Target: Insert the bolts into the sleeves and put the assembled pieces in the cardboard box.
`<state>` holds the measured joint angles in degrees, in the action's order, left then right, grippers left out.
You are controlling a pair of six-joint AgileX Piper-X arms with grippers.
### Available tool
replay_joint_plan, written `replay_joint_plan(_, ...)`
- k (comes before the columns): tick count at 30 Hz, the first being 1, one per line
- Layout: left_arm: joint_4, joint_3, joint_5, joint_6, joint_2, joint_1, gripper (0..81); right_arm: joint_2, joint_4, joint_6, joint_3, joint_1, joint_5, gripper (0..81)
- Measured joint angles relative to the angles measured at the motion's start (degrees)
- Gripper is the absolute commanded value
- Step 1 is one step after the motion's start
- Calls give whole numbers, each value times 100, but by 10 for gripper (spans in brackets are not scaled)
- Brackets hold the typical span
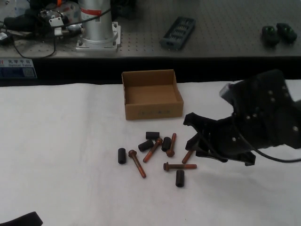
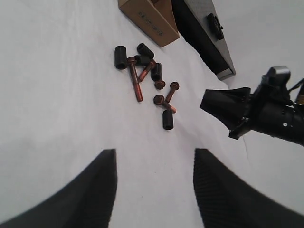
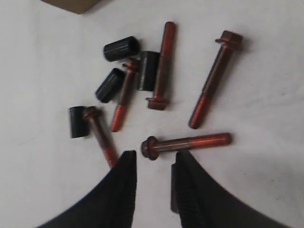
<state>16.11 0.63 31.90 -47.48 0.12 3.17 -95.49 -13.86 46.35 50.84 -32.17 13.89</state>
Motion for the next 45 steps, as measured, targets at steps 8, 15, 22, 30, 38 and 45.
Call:
replay_joint_plan(8, 0, 0, 11, 0, 0, 0, 375, -628, 60, 15, 617, 0, -131, 233)
replay_joint_plan(15, 0, 0, 7, 0, 0, 0, 375, -628, 889, 441, 650, 0, -144, 232)
replay_joint_plan(22, 0, 0, -144, 0, 0, 0, 375, -628, 284, 510, 650, 0, -534, 232)
replay_joint_plan(30, 0, 0, -300, 0, 0, 0, 375, -833, -219, 303, 897, 44, -672, 125)
replay_joint_plan(38, 0, 0, -331, 0, 0, 0, 375, -1269, -487, 227, 1261, 40, -425, 162)
replay_joint_plan(45, 0, 0, -388, 0, 0, 0, 375, -1344, -1073, 31, 1518, 158, -425, 276)
